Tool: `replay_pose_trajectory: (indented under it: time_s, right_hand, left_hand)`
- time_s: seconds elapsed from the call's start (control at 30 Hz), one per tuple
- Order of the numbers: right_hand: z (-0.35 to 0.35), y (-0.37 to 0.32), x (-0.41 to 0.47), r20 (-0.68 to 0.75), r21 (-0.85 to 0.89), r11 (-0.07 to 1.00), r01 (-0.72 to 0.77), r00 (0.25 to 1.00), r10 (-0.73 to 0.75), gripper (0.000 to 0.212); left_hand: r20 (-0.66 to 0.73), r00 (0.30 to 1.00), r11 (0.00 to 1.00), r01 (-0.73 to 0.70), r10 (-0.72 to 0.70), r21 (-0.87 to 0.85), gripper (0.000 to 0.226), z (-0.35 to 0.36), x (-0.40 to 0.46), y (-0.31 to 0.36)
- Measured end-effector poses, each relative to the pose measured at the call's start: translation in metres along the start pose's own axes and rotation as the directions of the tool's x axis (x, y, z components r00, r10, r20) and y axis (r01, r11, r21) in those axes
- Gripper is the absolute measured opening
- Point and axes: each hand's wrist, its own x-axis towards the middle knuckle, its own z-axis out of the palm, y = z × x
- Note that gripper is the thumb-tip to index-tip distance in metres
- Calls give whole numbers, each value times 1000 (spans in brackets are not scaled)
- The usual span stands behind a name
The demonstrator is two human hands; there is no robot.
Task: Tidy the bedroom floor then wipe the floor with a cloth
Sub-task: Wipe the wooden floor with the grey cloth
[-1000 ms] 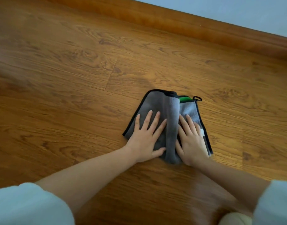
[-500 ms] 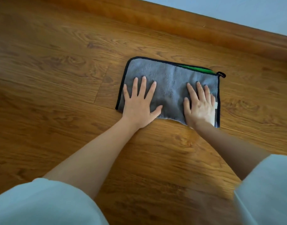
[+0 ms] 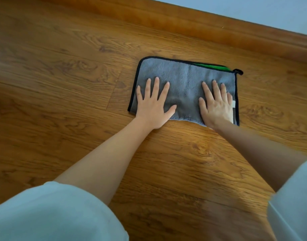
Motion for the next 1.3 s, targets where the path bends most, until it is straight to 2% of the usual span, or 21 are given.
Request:
replay_pose_trajectory:
  time_s: [0.17,0.3,0.47,0.63,0.8,1.0,1.13,1.2,1.3]
  right_hand:
    - [6,-19,-45,24,-8,999,50,999,-49,66]
    - [12,-39,-79,78,-63,970,233,971,-228,66]
    - [22,-83,-116,89,-57,872,486,872,-481,57]
    - [29,-130,-138,67,-14,783,622,782,-620,58]
    - [32,-179,-164,65,36,646,762,644,-763,59]
    - [43,-229,-208,117,100,418,903,407,-906,60]
    - [48,-252,-229,107,138,242,960,229,-968,62]
    - [51,-265,-239,104,153,206,967,191,-976,62]
    - [53,-282,-245,92,190,217,958,202,-975,60]
  left_hand:
    - [20,999,1000,27,-27,4,79,5,-56,-4]
    - [13,1000,1000,-3,3,-9,76,9,-112,-16]
    - [48,998,999,-44,44,-3,72,7,-170,-49]
    - [80,996,1000,25,-25,2,70,1,-222,-89]
    - [84,982,986,168,-168,14,69,-2,-292,-121]
    - [96,939,944,327,-330,50,70,1,-372,-132]
    - [94,880,885,464,-466,47,70,8,-415,-120]
    - [97,850,856,514,-517,57,72,11,-424,-116]
    - [92,826,831,553,-556,59,74,10,-426,-122]
